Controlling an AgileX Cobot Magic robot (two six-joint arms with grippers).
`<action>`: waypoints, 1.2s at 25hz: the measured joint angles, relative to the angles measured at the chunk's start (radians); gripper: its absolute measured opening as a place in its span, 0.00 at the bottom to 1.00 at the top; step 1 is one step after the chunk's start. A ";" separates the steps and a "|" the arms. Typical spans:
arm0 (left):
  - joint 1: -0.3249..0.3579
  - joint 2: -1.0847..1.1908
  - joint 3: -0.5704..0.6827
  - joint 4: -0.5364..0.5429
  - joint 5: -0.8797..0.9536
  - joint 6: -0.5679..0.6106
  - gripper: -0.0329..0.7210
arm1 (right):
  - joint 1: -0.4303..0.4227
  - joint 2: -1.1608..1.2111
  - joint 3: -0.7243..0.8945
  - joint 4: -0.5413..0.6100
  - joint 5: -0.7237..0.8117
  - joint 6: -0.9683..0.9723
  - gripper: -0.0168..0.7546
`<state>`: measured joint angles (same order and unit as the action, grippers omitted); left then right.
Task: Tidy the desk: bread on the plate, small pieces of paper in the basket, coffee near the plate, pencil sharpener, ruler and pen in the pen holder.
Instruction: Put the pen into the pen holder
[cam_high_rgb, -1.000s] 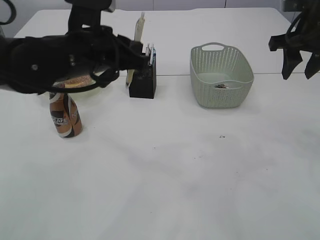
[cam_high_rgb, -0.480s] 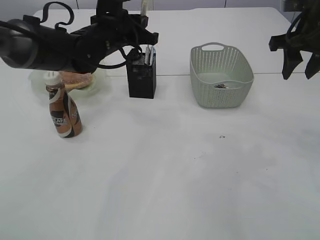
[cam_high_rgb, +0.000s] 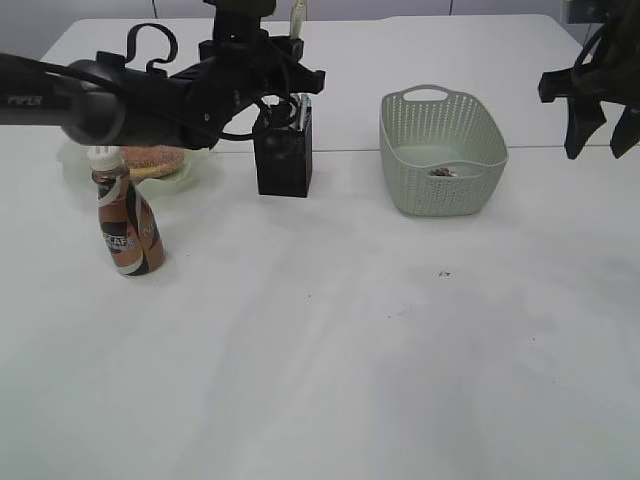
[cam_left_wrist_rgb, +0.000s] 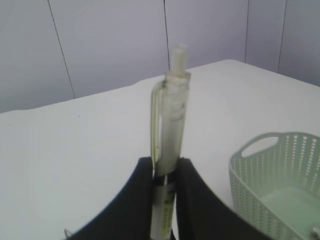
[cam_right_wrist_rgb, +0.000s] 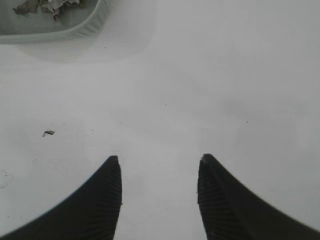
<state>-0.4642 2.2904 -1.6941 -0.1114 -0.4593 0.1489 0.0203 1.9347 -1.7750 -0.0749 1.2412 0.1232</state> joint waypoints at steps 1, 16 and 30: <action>0.002 0.012 -0.012 0.000 0.000 -0.004 0.14 | 0.000 0.000 0.000 0.000 0.000 0.000 0.50; 0.038 0.121 -0.095 0.000 0.024 -0.048 0.14 | 0.000 0.000 0.000 -0.006 0.000 0.000 0.50; 0.038 0.126 -0.095 0.000 0.083 -0.065 0.16 | 0.000 0.000 0.000 -0.006 0.000 0.000 0.50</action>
<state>-0.4267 2.4163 -1.7891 -0.1114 -0.3759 0.0840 0.0203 1.9347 -1.7750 -0.0806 1.2412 0.1232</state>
